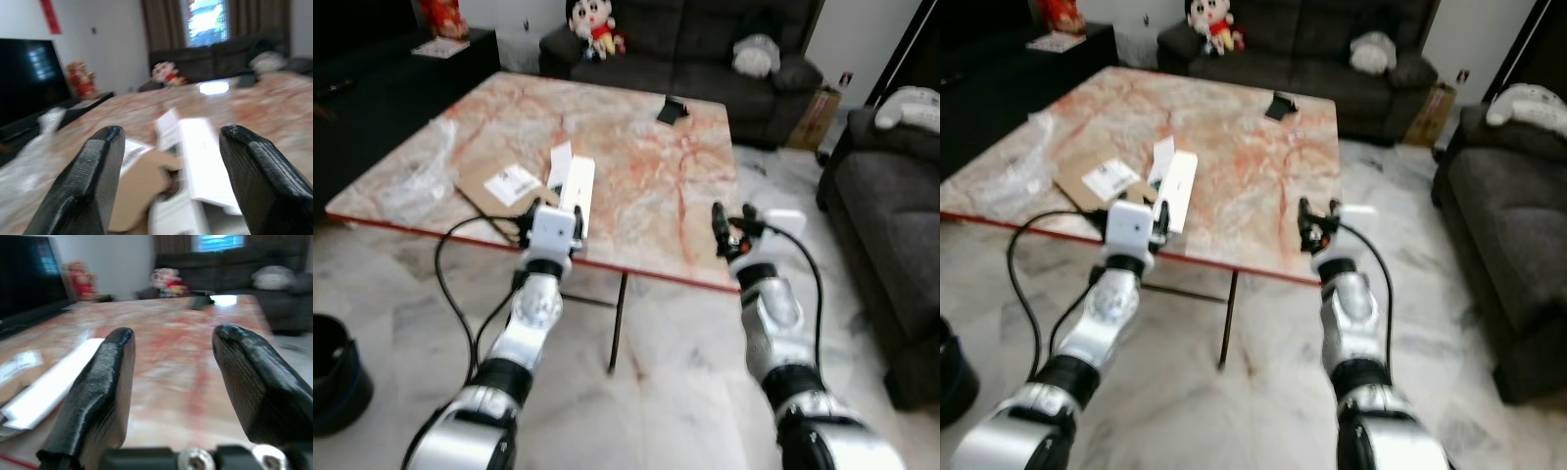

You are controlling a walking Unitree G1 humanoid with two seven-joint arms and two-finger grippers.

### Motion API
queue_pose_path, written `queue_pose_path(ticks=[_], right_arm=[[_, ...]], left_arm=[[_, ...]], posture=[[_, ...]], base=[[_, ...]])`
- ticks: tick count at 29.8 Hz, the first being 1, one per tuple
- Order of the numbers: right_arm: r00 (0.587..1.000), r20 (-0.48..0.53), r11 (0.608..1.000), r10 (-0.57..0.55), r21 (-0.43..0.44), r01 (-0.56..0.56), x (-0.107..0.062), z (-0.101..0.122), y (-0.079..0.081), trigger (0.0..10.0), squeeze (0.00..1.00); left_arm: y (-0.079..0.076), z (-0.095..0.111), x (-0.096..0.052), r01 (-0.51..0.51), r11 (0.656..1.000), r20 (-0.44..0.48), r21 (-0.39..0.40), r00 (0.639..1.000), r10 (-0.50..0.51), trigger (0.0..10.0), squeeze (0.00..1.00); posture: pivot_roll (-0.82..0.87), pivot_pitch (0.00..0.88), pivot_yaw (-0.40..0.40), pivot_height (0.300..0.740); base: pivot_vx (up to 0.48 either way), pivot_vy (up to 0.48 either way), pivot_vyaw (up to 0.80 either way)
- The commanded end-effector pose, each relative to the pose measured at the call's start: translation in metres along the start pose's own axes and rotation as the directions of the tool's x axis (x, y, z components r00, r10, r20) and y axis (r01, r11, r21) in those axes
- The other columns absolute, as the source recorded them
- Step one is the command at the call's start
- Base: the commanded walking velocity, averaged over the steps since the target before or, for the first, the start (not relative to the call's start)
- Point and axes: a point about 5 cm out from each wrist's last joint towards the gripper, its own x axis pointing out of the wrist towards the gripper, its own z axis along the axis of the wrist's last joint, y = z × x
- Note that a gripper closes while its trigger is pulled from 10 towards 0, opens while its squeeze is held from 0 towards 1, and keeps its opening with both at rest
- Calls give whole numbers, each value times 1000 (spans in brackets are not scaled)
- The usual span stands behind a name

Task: Picking trash to rubbish bin

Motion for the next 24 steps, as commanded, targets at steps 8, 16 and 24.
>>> queue_pose_path(ticks=[8, 16, 24], right_arm=[[999, 17, 999, -30, -23, 30, -1, 6, -12, 10000, 0], [999, 17, 999, -32, -14, 32, -1, 5, -12, 10000, 0], [999, 15, 999, -30, -11, 30, -1, 5, -12, 10000, 0]], left_arm=[[-12, 6, 2, 22, 1000, 14, -18, 1000, -22, 10000, 0], [-12, 6, 2, 24, 1000, 15, -17, 1000, -24, 10000, 0], [-12, 6, 2, 29, 999, 14, -18, 999, -29, 10000, 0]], posture=[[216, 0, -96, 740], [218, 0, -97, 740], [218, 0, -97, 740]], base=[[337, 0, 472], [338, 0, 0], [338, 0, 0]])
